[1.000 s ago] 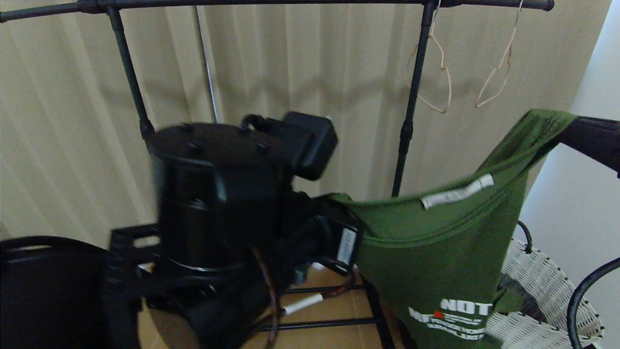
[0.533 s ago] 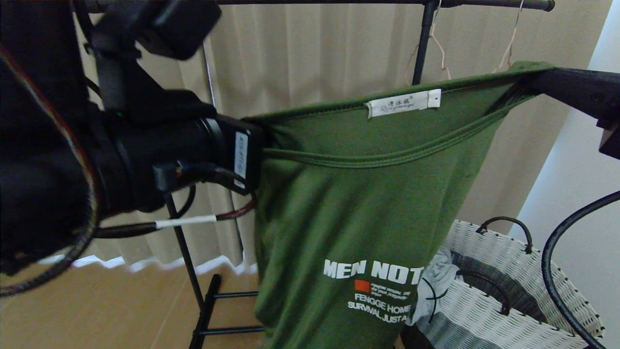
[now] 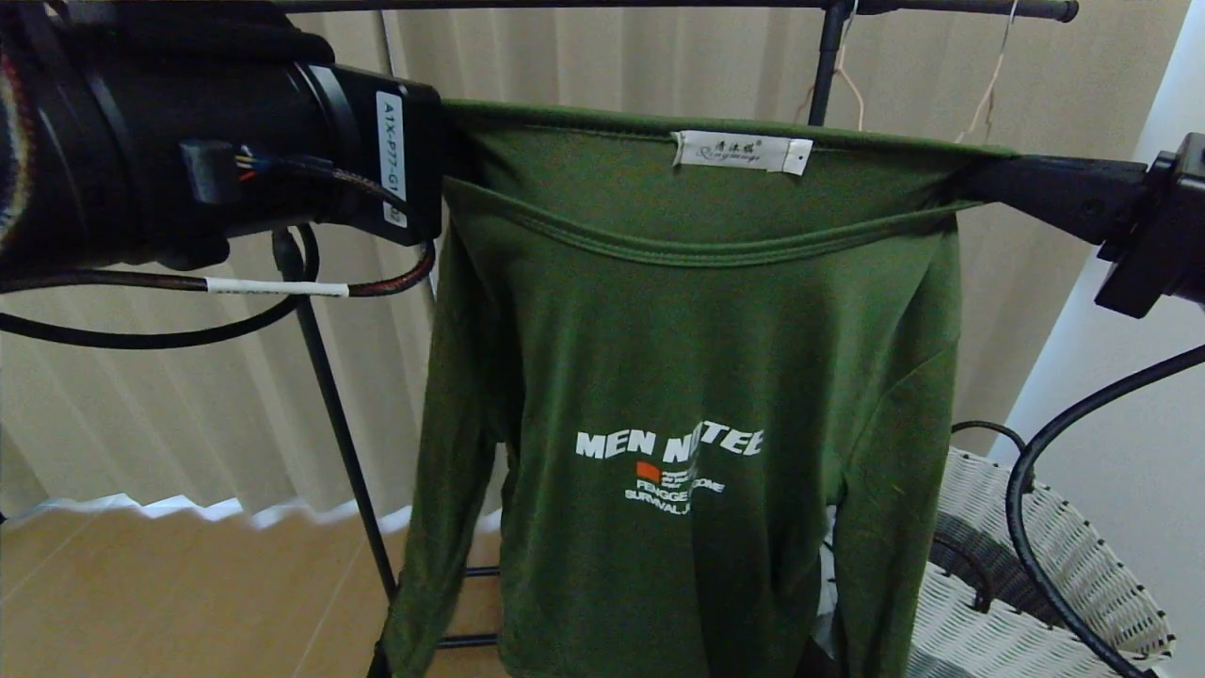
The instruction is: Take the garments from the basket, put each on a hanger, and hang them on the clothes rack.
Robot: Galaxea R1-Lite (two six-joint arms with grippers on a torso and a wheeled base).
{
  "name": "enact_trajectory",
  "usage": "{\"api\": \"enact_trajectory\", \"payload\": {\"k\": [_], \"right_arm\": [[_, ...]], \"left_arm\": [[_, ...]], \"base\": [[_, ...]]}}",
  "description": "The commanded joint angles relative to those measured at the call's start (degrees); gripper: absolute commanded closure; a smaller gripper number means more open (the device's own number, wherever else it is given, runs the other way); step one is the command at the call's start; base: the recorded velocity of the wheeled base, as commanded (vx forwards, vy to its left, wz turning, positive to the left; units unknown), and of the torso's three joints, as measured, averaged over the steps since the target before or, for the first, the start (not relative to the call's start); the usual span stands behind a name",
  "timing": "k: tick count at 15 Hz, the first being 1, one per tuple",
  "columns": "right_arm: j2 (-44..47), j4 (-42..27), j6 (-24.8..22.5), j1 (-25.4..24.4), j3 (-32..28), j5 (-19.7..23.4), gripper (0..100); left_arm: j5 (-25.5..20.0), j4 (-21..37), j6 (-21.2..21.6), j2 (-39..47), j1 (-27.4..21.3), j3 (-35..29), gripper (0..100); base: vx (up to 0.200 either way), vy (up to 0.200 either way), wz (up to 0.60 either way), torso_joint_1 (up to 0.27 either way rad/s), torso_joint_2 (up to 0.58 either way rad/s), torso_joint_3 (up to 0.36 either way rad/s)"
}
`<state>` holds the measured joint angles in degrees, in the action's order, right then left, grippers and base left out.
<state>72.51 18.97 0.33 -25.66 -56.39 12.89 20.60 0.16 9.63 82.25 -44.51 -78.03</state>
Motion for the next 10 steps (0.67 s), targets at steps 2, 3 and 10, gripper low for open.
{"api": "enact_trajectory", "payload": {"k": [2,3,10], "right_arm": [[0.7,-0.07,-0.07,0.0,0.14,-0.14,100],[0.26,-1.39,-0.24,0.17,0.14,-0.23,100],[-11.07,-14.66,-0.07,-0.18,0.67,3.37,100]], "left_arm": [[0.05,-0.25,-1.28,0.63,0.12,1.83,100],[0.05,-0.25,-2.86,0.72,0.12,2.45,100],[0.05,-3.85,-8.84,7.93,5.66,3.32,100]], "base": [[0.0,0.0,0.0,0.0,0.0,0.0],[0.0,0.0,0.0,0.0,0.0,0.0],[0.0,0.0,0.0,0.0,0.0,0.0]]}}
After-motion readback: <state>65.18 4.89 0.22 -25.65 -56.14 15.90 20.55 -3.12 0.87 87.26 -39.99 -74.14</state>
